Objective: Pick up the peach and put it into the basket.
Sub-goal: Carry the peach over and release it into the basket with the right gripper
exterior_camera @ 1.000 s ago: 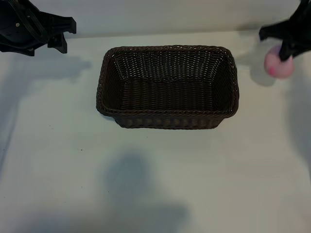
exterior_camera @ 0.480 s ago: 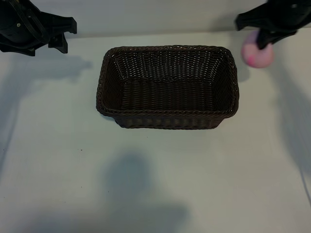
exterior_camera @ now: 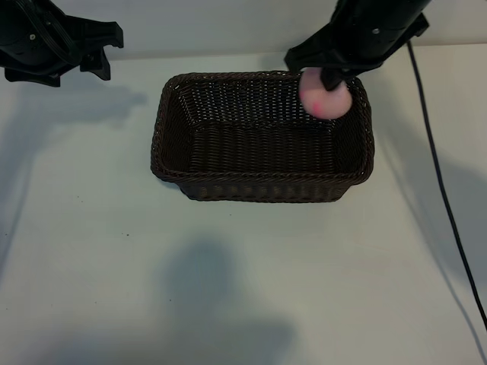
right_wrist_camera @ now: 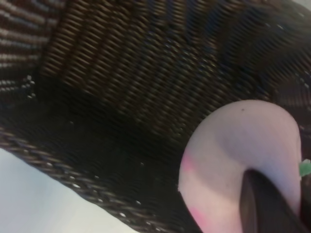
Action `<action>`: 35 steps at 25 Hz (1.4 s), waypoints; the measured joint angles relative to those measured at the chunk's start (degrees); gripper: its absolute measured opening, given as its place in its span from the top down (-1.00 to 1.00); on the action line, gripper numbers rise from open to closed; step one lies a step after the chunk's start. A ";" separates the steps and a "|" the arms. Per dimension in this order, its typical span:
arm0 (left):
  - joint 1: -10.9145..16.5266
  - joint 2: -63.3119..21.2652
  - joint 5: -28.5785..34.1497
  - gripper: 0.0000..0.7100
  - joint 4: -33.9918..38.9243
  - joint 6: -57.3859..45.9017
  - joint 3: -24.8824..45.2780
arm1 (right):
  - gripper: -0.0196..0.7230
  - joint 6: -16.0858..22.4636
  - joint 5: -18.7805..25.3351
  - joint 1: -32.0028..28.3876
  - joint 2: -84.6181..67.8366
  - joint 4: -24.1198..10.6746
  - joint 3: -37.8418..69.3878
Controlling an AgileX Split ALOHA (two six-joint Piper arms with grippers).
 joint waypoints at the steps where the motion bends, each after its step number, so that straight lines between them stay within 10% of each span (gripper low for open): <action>1: 0.00 0.00 -0.07 -0.64 -0.06 -0.25 0.00 | 0.83 0.00 -0.23 0.32 0.11 0.00 0.00; 29: 0.00 4.77 0.39 -0.64 -1.12 -3.51 0.00 | 0.82 -3.07 -2.44 0.86 6.39 1.75 0.00; 35: 0.00 4.77 0.39 -0.64 -1.12 -3.51 0.00 | 0.44 -4.47 -2.59 0.86 7.37 3.59 0.00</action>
